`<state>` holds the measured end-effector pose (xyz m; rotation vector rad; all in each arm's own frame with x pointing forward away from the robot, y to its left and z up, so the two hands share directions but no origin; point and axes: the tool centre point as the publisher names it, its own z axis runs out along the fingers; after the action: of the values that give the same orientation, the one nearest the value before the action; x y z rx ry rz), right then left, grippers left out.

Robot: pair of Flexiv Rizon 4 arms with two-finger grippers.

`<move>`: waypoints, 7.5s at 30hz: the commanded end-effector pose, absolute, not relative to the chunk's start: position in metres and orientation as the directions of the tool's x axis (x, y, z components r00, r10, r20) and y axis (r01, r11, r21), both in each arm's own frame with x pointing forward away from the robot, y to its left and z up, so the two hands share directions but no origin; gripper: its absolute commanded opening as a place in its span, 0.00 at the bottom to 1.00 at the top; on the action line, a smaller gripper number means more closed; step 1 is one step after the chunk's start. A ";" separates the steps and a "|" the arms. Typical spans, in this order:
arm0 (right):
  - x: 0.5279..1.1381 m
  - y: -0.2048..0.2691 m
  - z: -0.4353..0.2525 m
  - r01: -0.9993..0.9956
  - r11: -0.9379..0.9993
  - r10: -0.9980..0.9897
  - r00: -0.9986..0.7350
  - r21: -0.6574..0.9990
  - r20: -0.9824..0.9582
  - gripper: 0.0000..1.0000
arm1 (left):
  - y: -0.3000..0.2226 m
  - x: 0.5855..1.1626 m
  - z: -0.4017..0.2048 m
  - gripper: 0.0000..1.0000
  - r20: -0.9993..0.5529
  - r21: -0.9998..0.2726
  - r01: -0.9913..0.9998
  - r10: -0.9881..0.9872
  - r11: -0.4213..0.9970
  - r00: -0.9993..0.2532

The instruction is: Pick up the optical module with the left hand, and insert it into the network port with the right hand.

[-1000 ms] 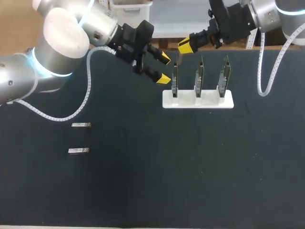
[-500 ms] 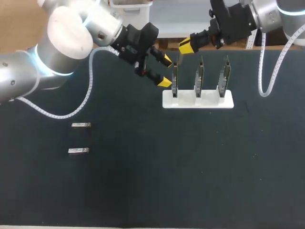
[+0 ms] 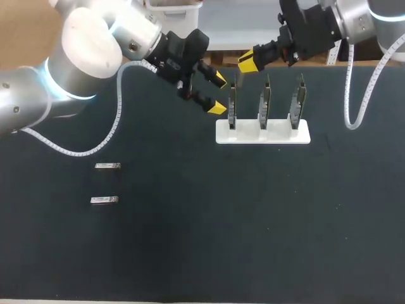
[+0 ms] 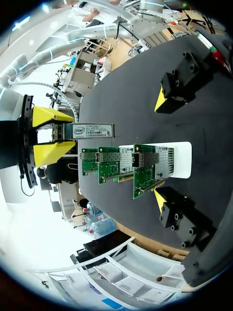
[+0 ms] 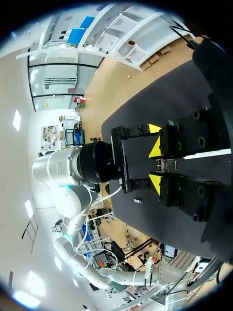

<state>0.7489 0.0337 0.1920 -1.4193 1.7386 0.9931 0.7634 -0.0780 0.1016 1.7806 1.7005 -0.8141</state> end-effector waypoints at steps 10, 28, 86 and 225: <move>0.749 0.032 0.192 -0.982 0.127 -0.473 -0.186 0.142 -0.861 0.00 | -0.078 0.773 0.101 1.00 -0.730 -0.023 0.998 0.683 -0.062 0.026; 0.752 0.031 0.190 -0.980 0.132 -0.464 -0.194 0.149 -0.864 0.00 | -0.078 0.778 0.100 1.00 -0.724 -0.025 0.998 0.689 -0.064 0.026; 0.776 0.051 0.178 -0.997 0.045 -0.564 -0.076 0.061 -0.822 0.00 | -0.080 0.778 0.099 1.00 -0.723 -0.030 0.998 0.690 -0.060 0.020; 0.781 0.049 0.144 -0.992 0.060 -0.622 -0.125 0.112 -0.773 0.00 | -0.080 0.778 0.099 1.00 -0.723 -0.030 0.998 0.690 -0.060 0.020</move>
<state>0.7782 0.0482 0.1453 -1.6051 1.8033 0.8871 0.7756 -0.0789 0.0982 1.7961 1.7149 -0.7995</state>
